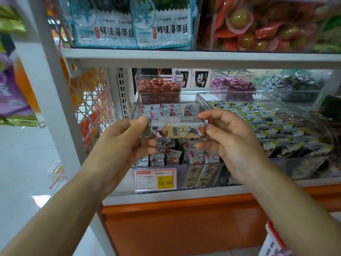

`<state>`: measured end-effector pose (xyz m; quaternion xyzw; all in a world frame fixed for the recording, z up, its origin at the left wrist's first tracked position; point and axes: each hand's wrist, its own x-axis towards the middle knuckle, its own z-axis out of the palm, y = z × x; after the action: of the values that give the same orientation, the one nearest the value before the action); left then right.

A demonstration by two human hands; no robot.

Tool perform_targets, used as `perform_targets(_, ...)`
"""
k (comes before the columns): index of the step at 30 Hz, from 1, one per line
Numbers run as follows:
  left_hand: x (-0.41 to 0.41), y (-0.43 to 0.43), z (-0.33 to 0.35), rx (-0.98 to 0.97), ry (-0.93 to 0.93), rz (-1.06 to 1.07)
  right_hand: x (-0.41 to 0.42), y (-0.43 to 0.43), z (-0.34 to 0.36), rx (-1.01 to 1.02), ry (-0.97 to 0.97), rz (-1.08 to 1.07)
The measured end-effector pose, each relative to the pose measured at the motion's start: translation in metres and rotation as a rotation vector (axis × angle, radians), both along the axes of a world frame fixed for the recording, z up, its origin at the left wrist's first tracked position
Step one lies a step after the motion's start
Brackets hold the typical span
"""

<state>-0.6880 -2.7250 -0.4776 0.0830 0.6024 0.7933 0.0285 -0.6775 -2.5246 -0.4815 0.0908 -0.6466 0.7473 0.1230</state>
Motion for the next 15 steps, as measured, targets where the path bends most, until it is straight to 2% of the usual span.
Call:
perform_targets(5,0.0031,-0.0025,0.0017,-0.139,0.091,0.014,-0.0012,-0.0034,-0.0012,-0.119,-0.001,0.080)
perform_targets(9,0.0036,-0.0033,0.0003,-0.262,0.153,0.023,-0.0021,-0.0056,-0.0072,0.063,0.051,-0.042)
perform_targets(15,0.0057,-0.0052,0.0016,-0.375,0.246,0.047,-0.0016,-0.0055,-0.0066,0.205,0.062,-0.074)
